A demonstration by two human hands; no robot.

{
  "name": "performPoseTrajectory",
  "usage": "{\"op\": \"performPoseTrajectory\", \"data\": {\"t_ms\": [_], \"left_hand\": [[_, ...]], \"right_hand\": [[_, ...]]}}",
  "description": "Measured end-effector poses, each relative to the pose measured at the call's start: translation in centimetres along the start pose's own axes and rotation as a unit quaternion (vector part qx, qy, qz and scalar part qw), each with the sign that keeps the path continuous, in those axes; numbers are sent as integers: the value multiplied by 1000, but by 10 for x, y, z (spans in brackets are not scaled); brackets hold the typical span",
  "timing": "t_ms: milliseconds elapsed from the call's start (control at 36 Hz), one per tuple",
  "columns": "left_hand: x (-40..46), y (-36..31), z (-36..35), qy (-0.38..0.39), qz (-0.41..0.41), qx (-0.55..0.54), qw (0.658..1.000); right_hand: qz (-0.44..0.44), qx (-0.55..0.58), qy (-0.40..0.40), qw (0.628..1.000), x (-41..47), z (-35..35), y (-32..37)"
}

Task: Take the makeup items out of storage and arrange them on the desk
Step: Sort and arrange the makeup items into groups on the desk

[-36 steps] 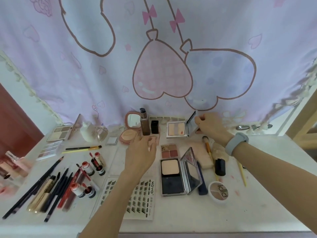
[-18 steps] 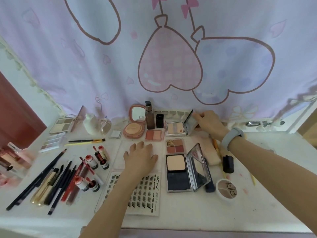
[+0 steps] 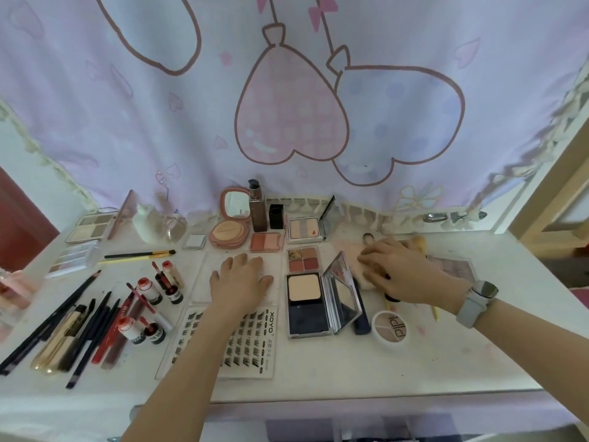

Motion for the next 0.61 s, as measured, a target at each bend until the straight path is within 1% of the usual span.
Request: {"op": "performPoseTrajectory", "data": {"t_ms": [56, 194, 278, 528, 611], "left_hand": [[0, 0, 0, 1, 2, -3, 1000], [1, 1, -1, 3, 4, -7, 1000], [2, 2, -2, 5, 8, -11, 1000], [2, 2, -2, 7, 10, -11, 1000], [3, 0, 2, -6, 12, -24, 1000]], "right_hand": [[12, -31, 3, 999, -5, -1, 0], [27, -77, 66, 994, -9, -8, -1], [33, -99, 77, 992, -5, -6, 3], [74, -207, 41, 975, 2, 7, 21], [59, -210, 21, 976, 1, 14, 18]]}}
Point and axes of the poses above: each hand's wrist, its own x-axis towards the middle knuckle, its own z-axis out of the back of the hand, y = z × x, the point moved 9 cm from there along x, towards the middle knuckle, and after that the axes turned 8 degrees about -x, right-handed, at the moved point
